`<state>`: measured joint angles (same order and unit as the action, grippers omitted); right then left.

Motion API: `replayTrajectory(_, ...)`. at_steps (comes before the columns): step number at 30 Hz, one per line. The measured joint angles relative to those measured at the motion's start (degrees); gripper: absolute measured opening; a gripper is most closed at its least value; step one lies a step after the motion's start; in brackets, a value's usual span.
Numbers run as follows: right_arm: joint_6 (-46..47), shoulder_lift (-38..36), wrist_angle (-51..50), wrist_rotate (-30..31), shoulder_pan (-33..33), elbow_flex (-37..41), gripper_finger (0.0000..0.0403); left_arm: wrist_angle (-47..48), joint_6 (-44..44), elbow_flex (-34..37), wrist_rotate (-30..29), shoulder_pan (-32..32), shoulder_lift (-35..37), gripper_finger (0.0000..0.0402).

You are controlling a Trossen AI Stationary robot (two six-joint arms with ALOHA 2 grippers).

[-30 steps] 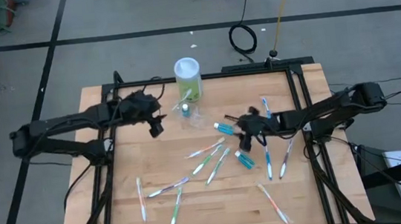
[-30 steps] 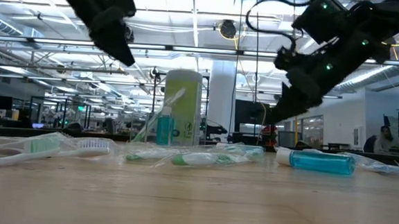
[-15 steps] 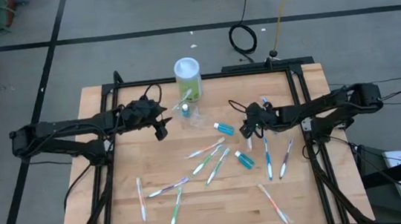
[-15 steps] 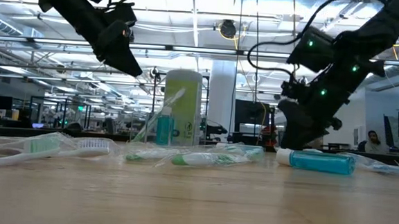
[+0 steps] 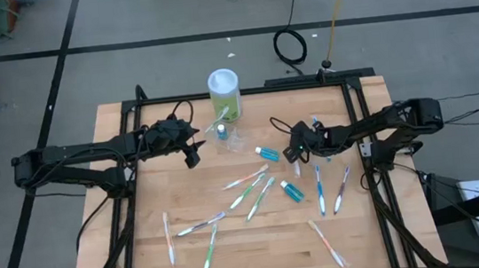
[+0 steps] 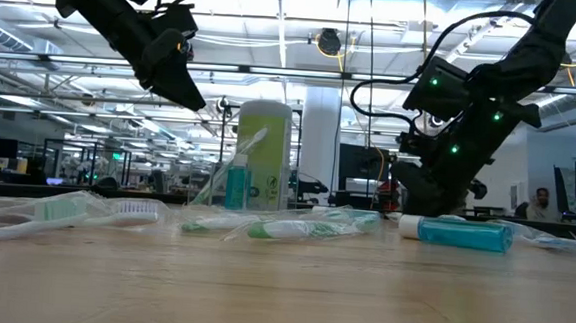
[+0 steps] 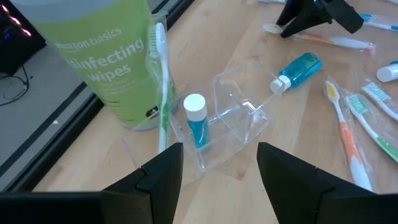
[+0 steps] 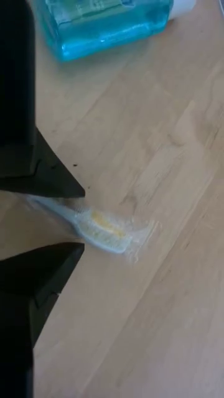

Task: Pick & Place toothbrushing station
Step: Put the orange toothbrush into the right of the transparent organizer

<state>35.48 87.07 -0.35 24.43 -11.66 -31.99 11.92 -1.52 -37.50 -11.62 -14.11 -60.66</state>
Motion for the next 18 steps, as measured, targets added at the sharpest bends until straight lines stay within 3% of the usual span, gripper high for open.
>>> replayTrajectory(8, 2.51, -0.08, 2.35, -0.25, 0.09, 0.13, 0.0014, 0.24, -0.82, 0.0, 0.11, 0.0, 0.0, 0.0212)
replayTrajectory(13, 2.25, -2.05, 2.19, -1.08, 0.1, 0.28, 0.0017, 0.28, -1.94, 0.0, 0.18, 0.0, 0.0, 0.0212)
replayTrajectory(18, -3.49, -6.25, 10.14, 1.99, 0.11, 0.31, 0.0008, 0.29, -2.04, 0.0, 0.18, 0.0, 0.0, 0.0212)
